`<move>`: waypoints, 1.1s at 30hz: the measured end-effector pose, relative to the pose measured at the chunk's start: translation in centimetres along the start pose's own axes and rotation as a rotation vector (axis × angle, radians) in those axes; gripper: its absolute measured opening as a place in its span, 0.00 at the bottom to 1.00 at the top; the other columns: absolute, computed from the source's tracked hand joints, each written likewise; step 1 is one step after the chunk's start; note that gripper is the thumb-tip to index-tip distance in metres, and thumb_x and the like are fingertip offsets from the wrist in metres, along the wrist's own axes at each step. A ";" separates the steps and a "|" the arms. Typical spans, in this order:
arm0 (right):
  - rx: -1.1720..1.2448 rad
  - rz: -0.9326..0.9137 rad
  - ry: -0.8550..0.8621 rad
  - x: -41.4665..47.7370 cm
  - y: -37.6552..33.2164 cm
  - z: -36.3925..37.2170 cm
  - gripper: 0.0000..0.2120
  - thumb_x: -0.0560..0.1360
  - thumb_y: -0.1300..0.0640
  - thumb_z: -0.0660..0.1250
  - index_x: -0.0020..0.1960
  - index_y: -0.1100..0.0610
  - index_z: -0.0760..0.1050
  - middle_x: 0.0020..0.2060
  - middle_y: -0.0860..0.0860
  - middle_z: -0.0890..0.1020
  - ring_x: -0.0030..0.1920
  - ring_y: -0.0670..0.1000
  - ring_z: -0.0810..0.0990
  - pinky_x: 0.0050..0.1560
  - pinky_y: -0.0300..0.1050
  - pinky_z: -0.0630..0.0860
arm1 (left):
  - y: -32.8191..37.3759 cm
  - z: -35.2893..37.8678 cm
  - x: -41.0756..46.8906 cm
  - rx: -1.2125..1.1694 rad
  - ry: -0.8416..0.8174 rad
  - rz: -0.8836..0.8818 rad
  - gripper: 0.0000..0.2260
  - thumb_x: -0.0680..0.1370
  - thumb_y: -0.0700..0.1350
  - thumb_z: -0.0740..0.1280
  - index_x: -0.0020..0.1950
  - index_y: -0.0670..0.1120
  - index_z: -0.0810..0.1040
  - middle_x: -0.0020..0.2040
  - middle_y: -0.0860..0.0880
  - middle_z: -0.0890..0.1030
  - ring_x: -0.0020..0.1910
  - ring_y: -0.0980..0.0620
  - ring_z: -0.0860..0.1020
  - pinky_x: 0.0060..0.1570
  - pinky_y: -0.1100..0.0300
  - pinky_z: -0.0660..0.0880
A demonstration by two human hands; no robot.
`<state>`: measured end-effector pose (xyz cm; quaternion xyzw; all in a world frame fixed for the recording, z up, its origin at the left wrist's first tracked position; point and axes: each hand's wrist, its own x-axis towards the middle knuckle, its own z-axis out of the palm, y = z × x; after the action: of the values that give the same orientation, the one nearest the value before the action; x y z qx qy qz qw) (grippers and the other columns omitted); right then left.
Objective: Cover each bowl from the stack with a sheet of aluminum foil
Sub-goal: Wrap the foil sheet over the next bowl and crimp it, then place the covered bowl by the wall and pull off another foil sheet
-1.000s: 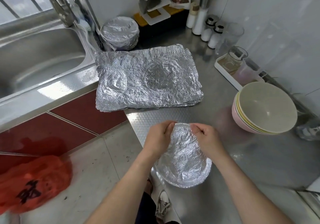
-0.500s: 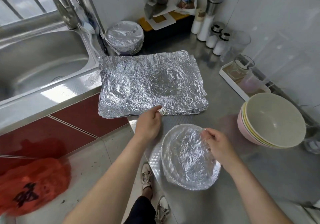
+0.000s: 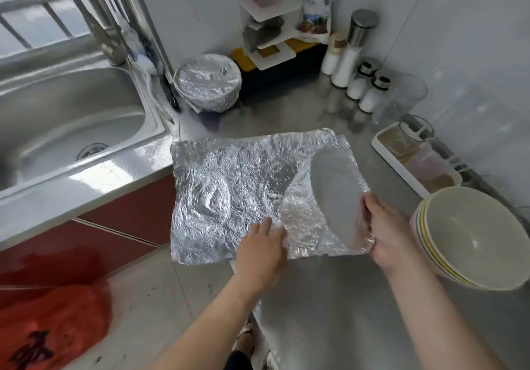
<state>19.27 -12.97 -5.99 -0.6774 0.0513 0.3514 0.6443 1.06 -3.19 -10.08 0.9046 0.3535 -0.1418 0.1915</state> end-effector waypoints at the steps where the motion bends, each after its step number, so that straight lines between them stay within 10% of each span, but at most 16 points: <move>1: 0.011 0.016 -0.003 0.2 -0.3 0.5 0.20 0.82 0.53 0.59 0.39 0.68 0.71 0.25 0.59 0.71 0.28 0.52 0.66 0.29 0.39 0.66 | 0.2 -0.3 -0.7 -0.039 -0.032 0.013 0.16 0.80 0.45 0.57 0.67 0.47 0.73 0.73 0.46 0.66 0.68 0.44 0.69 0.62 0.48 0.73; 5: 0.080 0.037 0.030 0.8 -1.7 2.5 0.19 0.83 0.53 0.56 0.33 0.56 0.67 0.20 0.47 0.69 0.18 0.45 0.62 0.20 0.33 0.59 | -0.9 -3.8 -0.9 -0.577 0.078 -0.151 0.15 0.83 0.43 0.56 0.64 0.53 0.77 0.60 0.52 0.81 0.48 0.56 0.80 0.52 0.62 0.77; 9: 0.126 0.015 0.139 2.7 -2.8 4.5 0.21 0.83 0.53 0.55 0.32 0.55 0.65 0.22 0.49 0.66 0.18 0.46 0.60 0.21 0.32 0.57 | -1.5 -9.2 1.3 -1.337 0.367 -0.282 0.10 0.82 0.45 0.60 0.60 0.54 0.78 0.58 0.54 0.80 0.56 0.54 0.78 0.58 0.52 0.76; 14: 0.027 -0.041 0.261 5.6 -4.2 8.4 0.22 0.82 0.52 0.58 0.30 0.54 0.66 0.25 0.49 0.68 0.27 0.49 0.63 0.31 0.40 0.55 | 1.2 -13.7 5.0 -1.468 0.196 -0.085 0.30 0.74 0.63 0.64 0.75 0.61 0.60 0.71 0.57 0.66 0.71 0.56 0.65 0.65 0.54 0.66; 20: -0.033 -0.126 0.294 11.1 -6.3 13.6 0.21 0.81 0.52 0.59 0.30 0.54 0.67 0.28 0.52 0.72 0.32 0.51 0.69 0.34 0.45 0.67 | -0.2 -15.1 14.4 -1.466 0.284 -0.008 0.11 0.83 0.49 0.60 0.62 0.63 0.67 0.54 0.64 0.76 0.50 0.69 0.77 0.50 0.68 0.74; 29: -0.066 -0.103 0.067 17.5 -7.3 18.7 0.14 0.79 0.59 0.59 0.36 0.53 0.75 0.42 0.55 0.81 0.42 0.56 0.79 0.33 0.42 0.73 | -5.9 -13.4 23.7 -1.476 0.260 -0.192 0.15 0.82 0.52 0.57 0.69 0.62 0.68 0.59 0.58 0.78 0.60 0.53 0.77 0.63 0.53 0.73; 33: 0.015 -0.062 -0.002 19.1 -7.2 20.0 0.09 0.79 0.54 0.61 0.55 0.51 0.78 0.51 0.53 0.82 0.48 0.55 0.80 0.37 0.44 0.75 | -7.0 -13.2 25.2 -1.553 0.272 -0.156 0.18 0.82 0.51 0.59 0.73 0.57 0.67 0.62 0.56 0.78 0.61 0.56 0.77 0.61 0.57 0.73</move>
<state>29.07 13.71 -8.79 -0.6733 0.0323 0.3313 0.6602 15.65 22.14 -10.01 0.4943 0.4340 0.2442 0.7125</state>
